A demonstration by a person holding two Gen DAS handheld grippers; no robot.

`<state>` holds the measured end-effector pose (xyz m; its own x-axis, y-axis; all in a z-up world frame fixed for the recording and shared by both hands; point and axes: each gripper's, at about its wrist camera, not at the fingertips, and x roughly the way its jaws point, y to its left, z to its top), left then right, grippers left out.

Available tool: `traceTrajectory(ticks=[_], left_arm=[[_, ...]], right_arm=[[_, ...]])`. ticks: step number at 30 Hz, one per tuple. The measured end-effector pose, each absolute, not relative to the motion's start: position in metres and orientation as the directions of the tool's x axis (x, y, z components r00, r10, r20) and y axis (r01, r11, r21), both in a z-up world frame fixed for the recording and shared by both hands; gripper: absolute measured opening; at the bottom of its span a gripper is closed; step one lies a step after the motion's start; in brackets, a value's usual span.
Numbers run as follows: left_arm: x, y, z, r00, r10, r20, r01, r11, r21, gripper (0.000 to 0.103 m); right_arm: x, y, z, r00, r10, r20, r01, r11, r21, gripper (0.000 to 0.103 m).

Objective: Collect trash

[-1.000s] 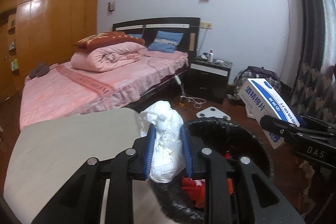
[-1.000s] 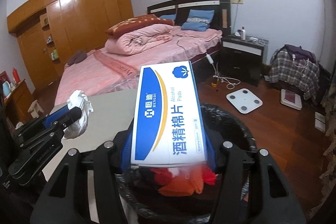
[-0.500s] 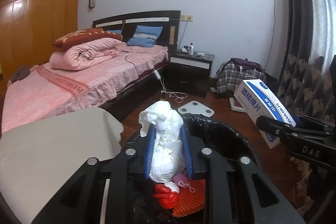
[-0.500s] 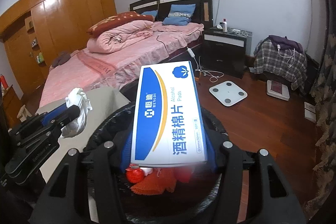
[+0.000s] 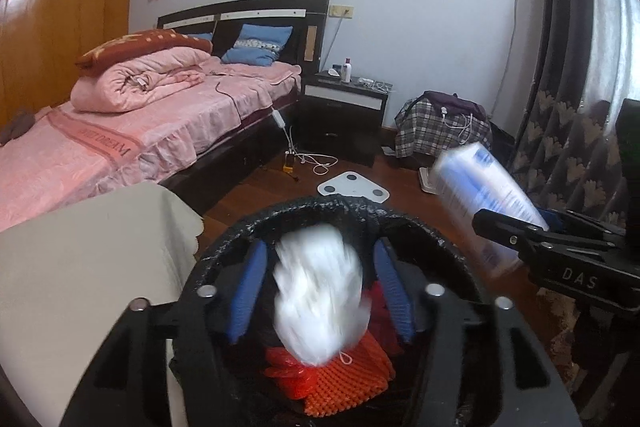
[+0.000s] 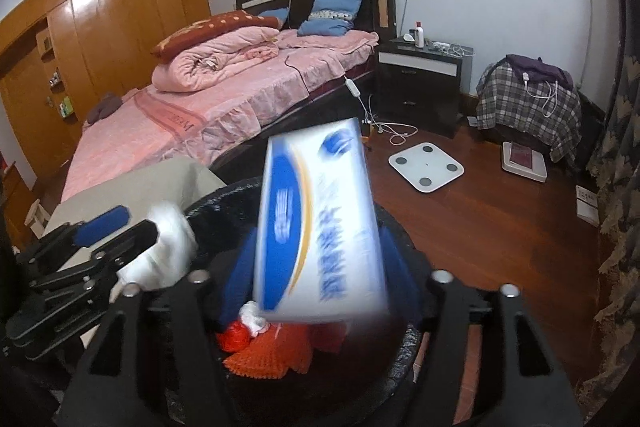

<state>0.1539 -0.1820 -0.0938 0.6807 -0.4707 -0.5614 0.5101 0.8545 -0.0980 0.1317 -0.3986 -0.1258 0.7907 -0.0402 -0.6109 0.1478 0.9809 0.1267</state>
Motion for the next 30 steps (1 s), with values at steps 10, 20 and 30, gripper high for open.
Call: traceTrajectory(ticks=[10, 20, 30], left_arm=[[0.157, -0.145, -0.089, 0.726, -0.390, -0.566, 0.418, 0.904, -0.087, 0.087], [0.135, -0.101, -0.067, 0.766, -0.303, -0.567, 0.336, 0.941, -0.049, 0.097], [0.101, -0.073, -0.046, 0.795, -0.259, -0.549, 0.296, 0.955, -0.022, 0.097]], right_arm=[[0.125, -0.395, -0.121, 0.797, -0.041, -0.602, 0.152, 0.979, 0.135, 0.092], [0.104, -0.369, -0.097, 0.814, 0.000, -0.580, 0.102, 0.984, 0.144, 0.098], [0.077, -0.341, -0.067, 0.839, 0.023, -0.544, 0.059, 0.989, 0.133, 0.098]])
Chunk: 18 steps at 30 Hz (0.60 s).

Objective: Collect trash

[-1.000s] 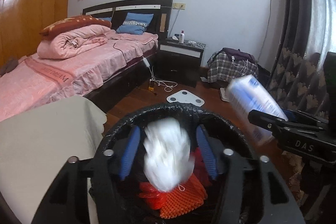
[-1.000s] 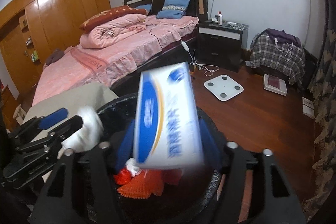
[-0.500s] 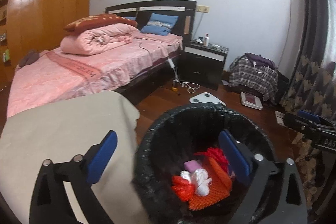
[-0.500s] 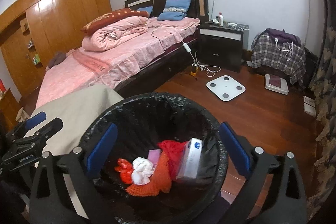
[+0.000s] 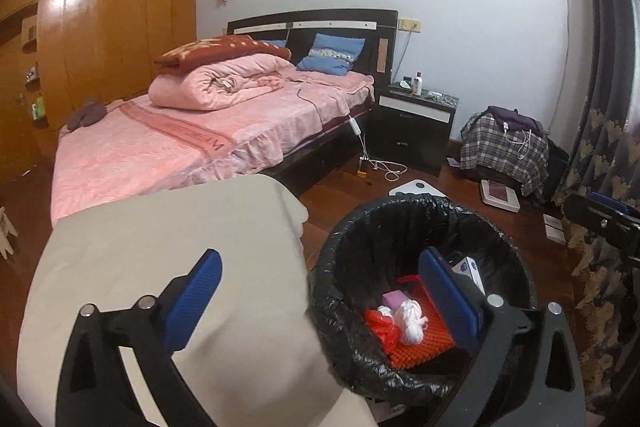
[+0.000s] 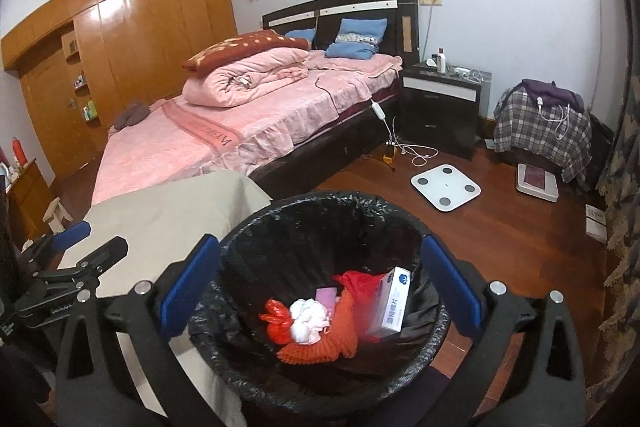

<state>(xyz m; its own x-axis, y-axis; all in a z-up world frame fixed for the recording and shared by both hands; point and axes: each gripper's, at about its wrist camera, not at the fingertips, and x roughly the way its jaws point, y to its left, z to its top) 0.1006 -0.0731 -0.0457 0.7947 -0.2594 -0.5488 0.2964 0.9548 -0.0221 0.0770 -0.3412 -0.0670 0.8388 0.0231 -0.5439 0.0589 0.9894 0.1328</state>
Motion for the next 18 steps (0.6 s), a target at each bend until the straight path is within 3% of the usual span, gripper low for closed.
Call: traceTrajectory(ticks=[18], left_arm=[[0.035, -0.056, -0.001, 0.844, -0.207, -0.495, 0.252, 0.967, 0.026, 0.097]], right_arm=[[0.031, -0.306, -0.025, 0.849, 0.065, -0.525, 0.000, 0.993, 0.122, 0.098]])
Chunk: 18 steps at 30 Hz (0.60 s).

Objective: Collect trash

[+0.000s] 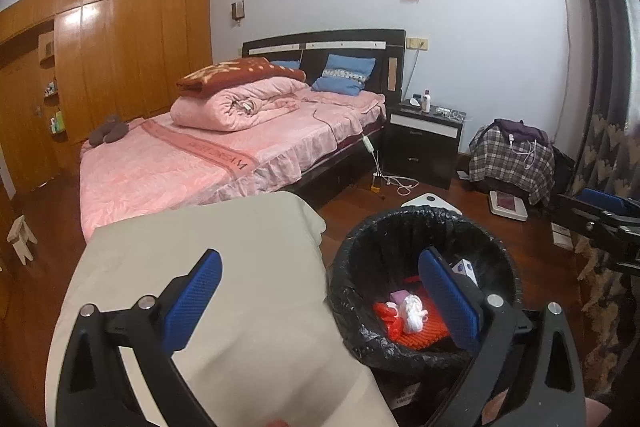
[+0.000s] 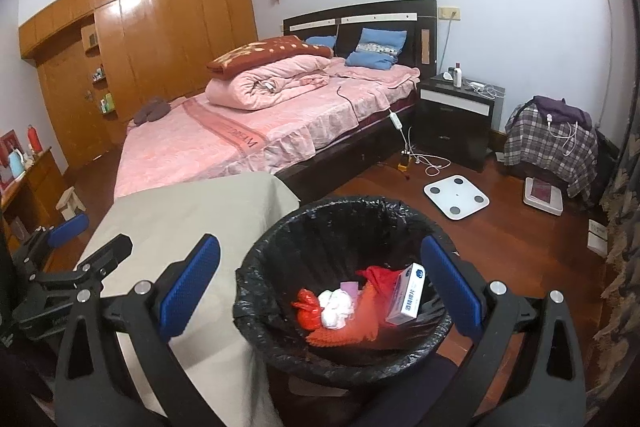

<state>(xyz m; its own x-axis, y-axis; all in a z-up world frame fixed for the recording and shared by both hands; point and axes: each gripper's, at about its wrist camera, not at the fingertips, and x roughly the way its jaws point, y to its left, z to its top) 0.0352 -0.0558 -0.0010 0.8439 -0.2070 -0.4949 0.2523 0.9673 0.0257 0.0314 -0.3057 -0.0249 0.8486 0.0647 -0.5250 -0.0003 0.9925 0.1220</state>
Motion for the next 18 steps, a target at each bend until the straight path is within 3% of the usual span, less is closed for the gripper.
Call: traceTrajectory(ticks=[7, 18], left_arm=[[0.017, -0.050, 0.018, 0.870, -0.201, -0.450, 0.235, 0.972, 0.021, 0.097], [0.011, -0.043, 0.022, 0.868, -0.188, -0.459, 0.219, 0.976, 0.015, 0.097]], right_arm=[[0.022, -0.295, -0.011, 0.859, 0.086, -0.504, -0.029, 0.992, 0.120, 0.098], [0.021, -0.283, -0.010, 0.855, 0.101, -0.509, -0.059, 0.993, 0.098, 0.098]])
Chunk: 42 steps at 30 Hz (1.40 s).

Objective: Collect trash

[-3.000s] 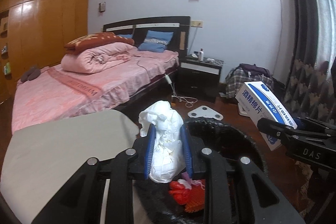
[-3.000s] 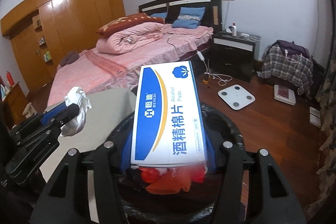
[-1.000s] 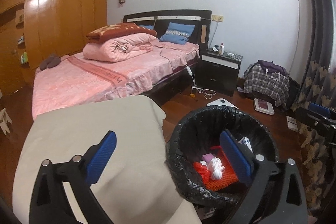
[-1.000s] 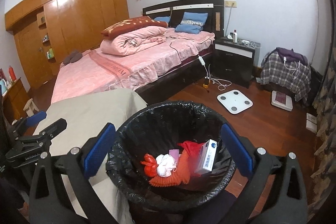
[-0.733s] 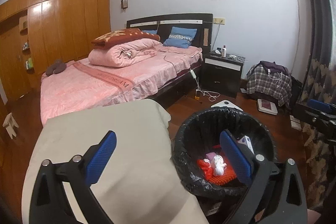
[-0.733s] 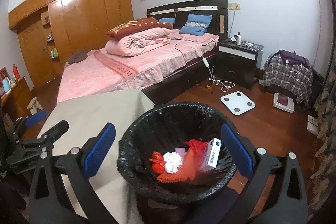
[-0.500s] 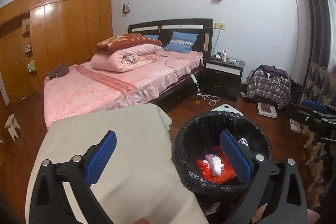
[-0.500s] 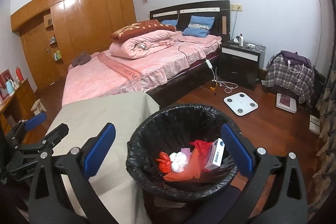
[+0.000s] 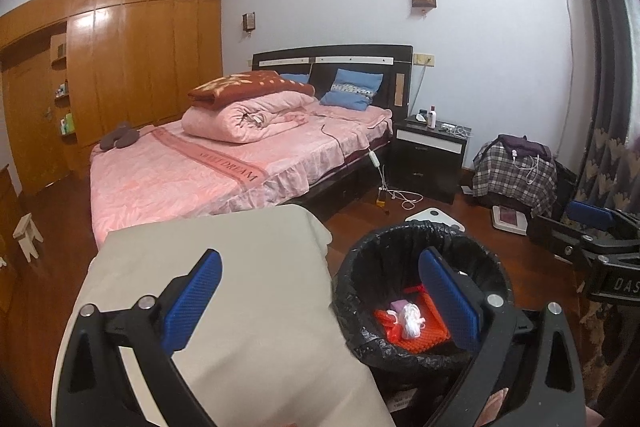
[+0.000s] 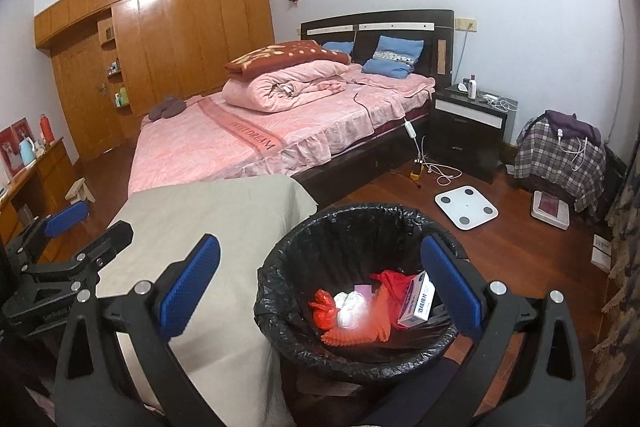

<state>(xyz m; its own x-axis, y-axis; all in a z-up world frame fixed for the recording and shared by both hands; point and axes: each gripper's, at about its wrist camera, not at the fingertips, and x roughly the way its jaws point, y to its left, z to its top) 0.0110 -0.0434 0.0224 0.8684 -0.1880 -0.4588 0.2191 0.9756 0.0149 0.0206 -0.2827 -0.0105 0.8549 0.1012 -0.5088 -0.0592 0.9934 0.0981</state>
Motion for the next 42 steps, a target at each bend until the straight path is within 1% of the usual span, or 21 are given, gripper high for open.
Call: traceTrajectory(ticks=[42], left_arm=[[0.0122, -0.0404, 0.0235, 0.865, -0.186, -0.466, 0.215, 0.977, 0.009, 0.097]], right_arm=[[0.0229, -0.2767, -0.0122, 0.852, 0.101, -0.513, -0.061, 0.994, 0.095, 0.098]])
